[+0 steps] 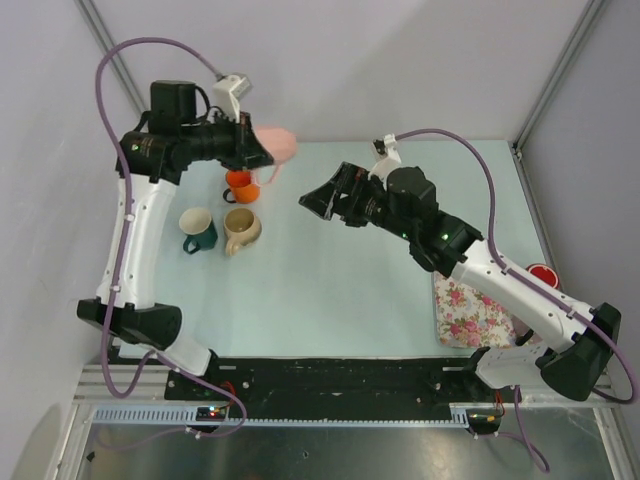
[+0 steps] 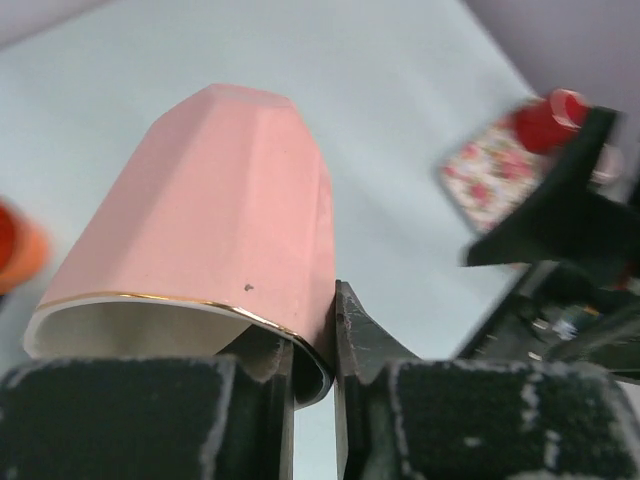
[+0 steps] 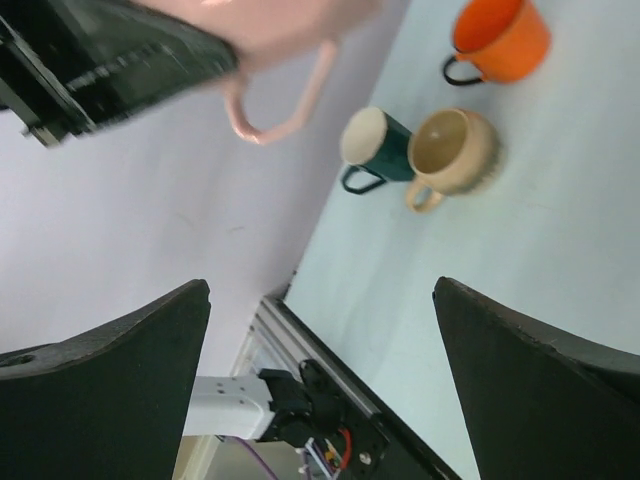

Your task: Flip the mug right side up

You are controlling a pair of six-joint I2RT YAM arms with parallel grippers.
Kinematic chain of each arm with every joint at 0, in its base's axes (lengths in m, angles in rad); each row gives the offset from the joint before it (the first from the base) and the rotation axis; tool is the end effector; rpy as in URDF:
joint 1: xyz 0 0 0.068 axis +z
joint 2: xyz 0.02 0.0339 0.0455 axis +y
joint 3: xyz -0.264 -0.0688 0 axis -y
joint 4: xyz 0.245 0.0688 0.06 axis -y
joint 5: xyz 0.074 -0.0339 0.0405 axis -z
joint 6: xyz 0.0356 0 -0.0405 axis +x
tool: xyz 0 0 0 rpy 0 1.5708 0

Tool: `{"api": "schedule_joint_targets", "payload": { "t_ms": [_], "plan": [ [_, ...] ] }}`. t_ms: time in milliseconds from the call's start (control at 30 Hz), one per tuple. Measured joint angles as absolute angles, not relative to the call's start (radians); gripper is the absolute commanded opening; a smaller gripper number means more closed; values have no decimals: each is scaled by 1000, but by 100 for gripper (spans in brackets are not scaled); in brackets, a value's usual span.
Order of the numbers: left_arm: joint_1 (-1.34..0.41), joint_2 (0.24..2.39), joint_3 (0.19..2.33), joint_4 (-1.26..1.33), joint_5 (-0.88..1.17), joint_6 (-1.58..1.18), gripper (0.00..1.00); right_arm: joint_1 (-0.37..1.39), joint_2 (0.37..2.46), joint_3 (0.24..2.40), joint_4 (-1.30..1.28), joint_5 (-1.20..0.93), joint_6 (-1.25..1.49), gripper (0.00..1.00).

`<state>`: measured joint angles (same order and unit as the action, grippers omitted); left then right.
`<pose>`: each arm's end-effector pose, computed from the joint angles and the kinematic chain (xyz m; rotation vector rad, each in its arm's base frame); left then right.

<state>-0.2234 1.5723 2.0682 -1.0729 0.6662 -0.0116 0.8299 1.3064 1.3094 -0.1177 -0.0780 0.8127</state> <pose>0.2807 -0.0863 0.4912 0.6104 2.0352 -0.8503 0.2035 0.2266 0.4165 -0.0807 1.8590 1.2629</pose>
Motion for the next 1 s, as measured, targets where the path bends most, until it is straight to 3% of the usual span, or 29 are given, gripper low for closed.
{"api": "schedule_joint_targets", "payload": {
  "t_ms": [300, 467, 667, 1000],
  "plan": [
    [-10, 1533, 1946, -1073, 188, 298, 0, 843, 1306, 1309, -299, 19, 751, 99],
    [127, 1645, 1904, -1090, -8, 438, 0, 852, 1299, 1309, -380, 88, 693, 100],
    [237, 1863, 1919, -1096, -67, 535, 0, 853, 1279, 1310, -446, 142, 634, 99],
    [249, 2147, 2070, -1151, 2, 598, 0, 847, 1277, 1310, -525, 182, 602, 99]
  ]
}}
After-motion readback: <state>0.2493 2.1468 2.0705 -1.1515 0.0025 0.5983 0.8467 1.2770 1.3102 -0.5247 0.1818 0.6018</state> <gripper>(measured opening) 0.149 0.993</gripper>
